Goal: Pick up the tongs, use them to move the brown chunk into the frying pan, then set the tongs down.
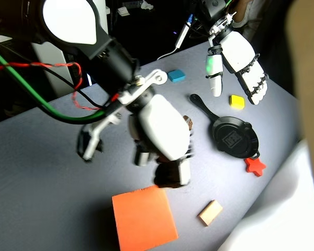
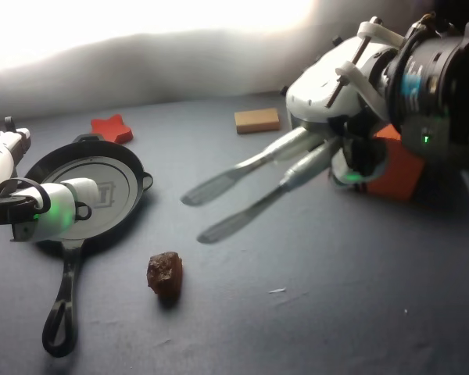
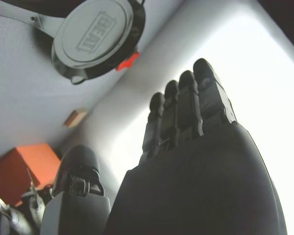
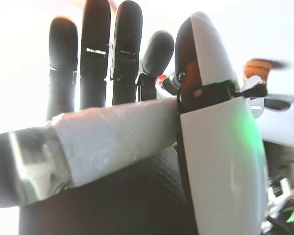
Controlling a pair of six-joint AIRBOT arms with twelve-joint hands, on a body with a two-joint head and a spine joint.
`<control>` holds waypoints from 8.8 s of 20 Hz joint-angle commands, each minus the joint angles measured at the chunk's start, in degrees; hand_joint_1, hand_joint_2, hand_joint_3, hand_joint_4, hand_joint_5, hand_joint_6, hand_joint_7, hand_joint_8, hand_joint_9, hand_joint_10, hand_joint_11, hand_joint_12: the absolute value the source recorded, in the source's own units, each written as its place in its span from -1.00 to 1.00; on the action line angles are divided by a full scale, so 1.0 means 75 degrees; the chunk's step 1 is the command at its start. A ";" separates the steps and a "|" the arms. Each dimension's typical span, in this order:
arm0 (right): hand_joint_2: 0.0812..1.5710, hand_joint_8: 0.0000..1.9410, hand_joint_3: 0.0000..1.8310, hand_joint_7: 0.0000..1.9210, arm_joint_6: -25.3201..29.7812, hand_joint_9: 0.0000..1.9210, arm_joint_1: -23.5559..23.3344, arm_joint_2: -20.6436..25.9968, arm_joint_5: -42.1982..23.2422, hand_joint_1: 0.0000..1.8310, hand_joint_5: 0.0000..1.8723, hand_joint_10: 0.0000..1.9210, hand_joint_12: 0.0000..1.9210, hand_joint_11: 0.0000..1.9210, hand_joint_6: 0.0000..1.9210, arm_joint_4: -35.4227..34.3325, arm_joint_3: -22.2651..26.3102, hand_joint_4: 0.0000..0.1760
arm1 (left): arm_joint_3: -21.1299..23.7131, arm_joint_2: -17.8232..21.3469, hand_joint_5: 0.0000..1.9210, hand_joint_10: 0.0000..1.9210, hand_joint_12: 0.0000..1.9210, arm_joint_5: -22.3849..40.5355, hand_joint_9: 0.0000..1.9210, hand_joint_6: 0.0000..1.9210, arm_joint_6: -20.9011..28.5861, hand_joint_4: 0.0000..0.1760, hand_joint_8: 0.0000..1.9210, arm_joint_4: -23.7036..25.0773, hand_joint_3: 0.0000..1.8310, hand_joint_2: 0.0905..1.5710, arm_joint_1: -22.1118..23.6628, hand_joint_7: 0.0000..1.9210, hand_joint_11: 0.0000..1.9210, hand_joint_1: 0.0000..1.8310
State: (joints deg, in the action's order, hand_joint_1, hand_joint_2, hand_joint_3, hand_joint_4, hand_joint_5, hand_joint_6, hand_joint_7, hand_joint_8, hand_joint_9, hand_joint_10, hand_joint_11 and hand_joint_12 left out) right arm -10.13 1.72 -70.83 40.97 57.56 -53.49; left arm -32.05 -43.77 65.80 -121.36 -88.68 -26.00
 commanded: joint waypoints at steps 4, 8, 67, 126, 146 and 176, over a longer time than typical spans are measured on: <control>0.53 -1.00 -1.00 0.14 0.1301 -0.05 0.0078 -0.0141 0.0407 0.20 -0.17 -0.55 0.42 -0.45 0.33 0.1456 0.0283 -1.00 | -0.0022 0.0046 -0.92 -1.00 -0.79 0.0666 -0.94 -1.00 0.0021 -1.00 -1.00 0.0608 -1.00 0.59 0.0063 -0.91 -1.00 -1.00; 0.54 -0.99 -1.00 0.11 0.1899 -0.08 0.0240 -0.0552 0.0902 0.19 -0.19 -0.57 0.41 -0.47 0.36 0.1720 0.0283 -1.00 | -0.0078 0.0047 -0.92 -1.00 -0.77 0.0644 -0.94 -1.00 0.0001 -1.00 -1.00 0.0532 -1.00 0.58 0.0068 -0.91 -1.00 -1.00; 0.46 -0.99 -1.00 0.03 0.2527 -0.06 0.1453 -0.1543 0.0920 0.11 -0.04 -0.80 0.38 -0.53 -0.94 0.2563 -0.0379 -1.00 | 0.0036 0.0044 -0.92 -1.00 -0.77 0.0874 -0.94 -1.00 -0.0356 -0.99 -1.00 -0.0073 -1.00 0.59 0.0575 -0.91 -1.00 -0.99; 0.80 1.00 -1.00 0.64 0.1130 0.77 0.1414 -0.1077 0.0579 -0.06 0.48 1.00 1.00 0.79 1.00 0.2160 0.0204 0.99 | 0.0125 0.0044 -0.92 -0.99 -0.72 0.1203 -0.92 -1.00 -0.0336 -1.00 -1.00 -0.0159 -1.00 0.59 0.0561 -0.91 -1.00 -0.98; 0.79 1.00 -1.00 0.60 0.2248 0.71 0.0558 -0.2410 -0.1102 0.03 0.42 1.00 1.00 0.76 1.00 0.3176 -0.2187 1.00 | 0.0124 0.0036 -0.93 -1.00 -0.80 0.1261 -0.93 -1.00 -0.0328 -0.98 -1.00 -0.0159 -1.00 0.60 0.0551 -0.91 -1.00 -1.00; 0.72 -0.09 -1.00 0.23 0.3457 0.17 0.1264 -0.3430 -0.1431 -0.52 0.08 0.54 0.98 -0.03 -0.39 0.4817 -0.3867 -1.00 | 0.0127 -0.0018 -0.91 -1.00 -0.83 0.1386 -0.96 -1.00 -0.0275 -0.98 -1.00 -0.0165 -1.00 0.60 0.0541 -0.92 -1.00 -0.98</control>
State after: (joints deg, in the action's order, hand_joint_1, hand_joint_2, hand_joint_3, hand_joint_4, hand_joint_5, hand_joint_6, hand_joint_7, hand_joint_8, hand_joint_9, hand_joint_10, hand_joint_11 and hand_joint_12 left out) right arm 16.05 12.08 -96.71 29.15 90.70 -82.50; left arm -30.98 -44.12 72.73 -123.55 -94.78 -22.09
